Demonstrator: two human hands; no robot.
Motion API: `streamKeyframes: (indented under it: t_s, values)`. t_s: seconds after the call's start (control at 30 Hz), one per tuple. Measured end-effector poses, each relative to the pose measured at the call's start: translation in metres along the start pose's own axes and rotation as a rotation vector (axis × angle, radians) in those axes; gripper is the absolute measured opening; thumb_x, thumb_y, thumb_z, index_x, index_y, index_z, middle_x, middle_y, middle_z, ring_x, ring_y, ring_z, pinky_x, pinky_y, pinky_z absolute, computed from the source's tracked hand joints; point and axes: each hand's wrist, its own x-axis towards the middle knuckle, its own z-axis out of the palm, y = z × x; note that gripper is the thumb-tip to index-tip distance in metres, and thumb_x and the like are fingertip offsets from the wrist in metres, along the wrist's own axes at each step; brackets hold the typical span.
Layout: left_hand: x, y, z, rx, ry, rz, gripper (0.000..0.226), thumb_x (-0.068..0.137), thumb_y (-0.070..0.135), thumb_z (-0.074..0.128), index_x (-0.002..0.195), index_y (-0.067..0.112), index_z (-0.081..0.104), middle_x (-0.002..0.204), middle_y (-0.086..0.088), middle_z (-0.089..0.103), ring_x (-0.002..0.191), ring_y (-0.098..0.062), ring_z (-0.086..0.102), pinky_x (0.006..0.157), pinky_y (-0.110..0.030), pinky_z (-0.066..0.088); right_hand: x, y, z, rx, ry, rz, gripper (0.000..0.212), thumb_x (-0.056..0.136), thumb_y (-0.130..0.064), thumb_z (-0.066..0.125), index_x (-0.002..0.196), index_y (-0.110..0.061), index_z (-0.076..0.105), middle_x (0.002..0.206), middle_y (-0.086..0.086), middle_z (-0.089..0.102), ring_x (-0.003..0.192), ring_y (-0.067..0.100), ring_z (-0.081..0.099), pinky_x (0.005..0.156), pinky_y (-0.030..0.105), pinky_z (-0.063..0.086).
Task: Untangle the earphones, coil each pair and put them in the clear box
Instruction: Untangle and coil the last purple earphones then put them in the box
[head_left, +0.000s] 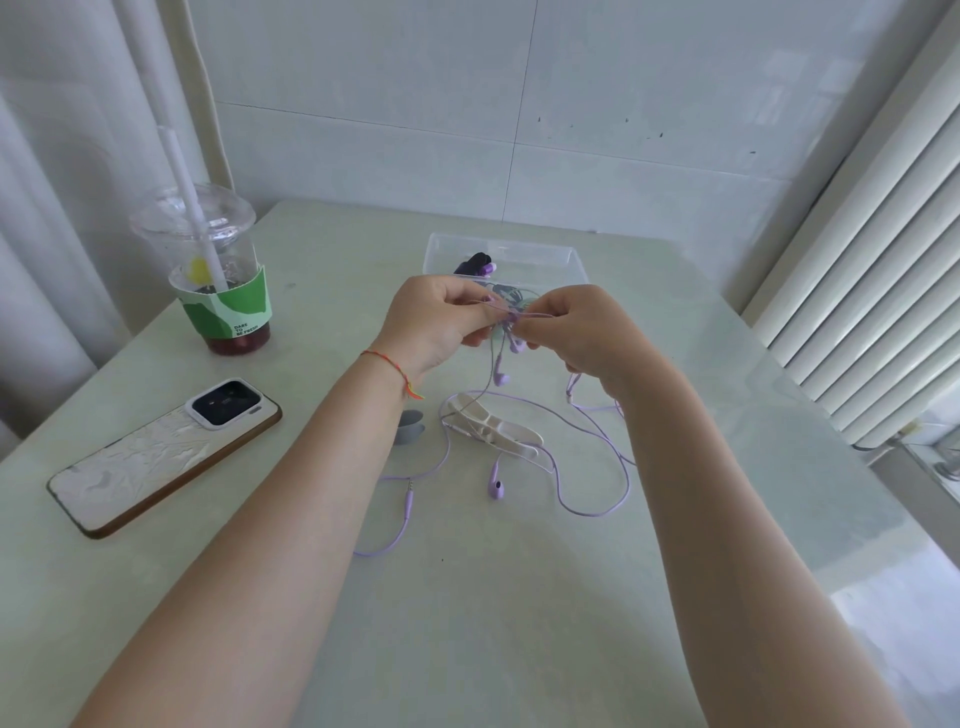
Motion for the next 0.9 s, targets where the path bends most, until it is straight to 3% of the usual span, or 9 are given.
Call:
streamKeyframes:
  t_s: [0.17,0.3,0.43,0.57,0.7,0.8,0.9]
  values:
    - [-0.002,0.003,0.001,-0.129,-0.007,-0.041,0.005,0.088,0.004,0.068,0.087,0.004,0.072,0.074,-0.010,0.069,0.056,-0.009,0.062,0.054,-0.016,0.048,0.003,0.002,0.005,0.019,0.042,-0.012,0.014,0.085,-0.029,0.071,0.082,-0.015,0.067,0.058,-0.007,0.045,0.046,0.010,0.035,0.047,0.021,0.029]
    - [-0.003,0.005,0.000,-0.262,-0.030,-0.100,0.013,0.090,0.004,0.065,0.080,0.010,0.070,0.059,0.003,0.065,0.052,-0.006,0.059,0.054,-0.015,0.047,0.004,0.001,0.003,0.109,0.083,-0.033,0.023,0.080,-0.040,0.077,0.081,-0.019,0.069,0.060,-0.008,0.048,0.040,0.004,0.035,0.047,0.020,0.028]
    - [-0.002,0.006,-0.005,-0.280,-0.117,-0.132,0.013,0.092,0.005,0.062,0.086,0.010,0.071,0.066,0.002,0.066,0.057,-0.006,0.058,0.056,-0.016,0.048,0.002,0.001,-0.003,0.324,0.005,0.025,0.023,0.075,-0.029,0.081,0.087,-0.012,0.073,0.070,0.006,0.045,0.046,0.014,0.025,0.045,0.023,0.021]
    - [-0.003,0.009,-0.007,-0.287,-0.221,-0.150,0.017,0.096,0.005,0.055,0.088,0.009,0.070,0.065,0.003,0.066,0.060,-0.005,0.057,0.056,-0.015,0.049,0.003,0.001,-0.006,0.389,-0.067,0.043,0.018,0.078,-0.015,0.078,0.093,-0.006,0.072,0.072,0.004,0.050,0.044,0.012,0.023,0.041,0.021,0.019]
    - [-0.007,0.013,-0.003,-0.322,-0.266,-0.163,0.022,0.098,0.003,0.051,0.087,0.006,0.069,0.065,0.003,0.068,0.057,-0.006,0.058,0.055,-0.017,0.049,0.002,0.002,-0.006,0.323,-0.112,0.055,0.024,0.085,-0.023,0.074,0.093,-0.001,0.068,0.062,-0.002,0.049,0.041,0.010,0.024,0.039,0.019,0.022]
    - [-0.005,0.012,-0.002,-0.231,-0.172,-0.171,0.016,0.094,0.009,0.059,0.087,0.011,0.073,0.070,0.001,0.062,0.056,-0.009,0.051,0.049,-0.017,0.038,0.002,0.002,-0.006,0.289,-0.068,0.058,0.020,0.084,-0.027,0.074,0.087,-0.009,0.066,0.058,-0.005,0.053,0.039,0.009,0.027,0.038,0.018,0.023]
    - [-0.003,0.010,-0.004,-0.061,0.007,-0.129,0.012,0.091,0.016,0.066,0.100,0.011,0.073,0.059,0.008,0.056,0.042,-0.004,0.039,0.040,-0.014,0.025,0.003,0.004,-0.007,0.262,0.024,0.054,0.014,0.083,-0.021,0.074,0.092,-0.011,0.069,0.058,0.000,0.054,0.039,0.011,0.028,0.041,0.021,0.024]
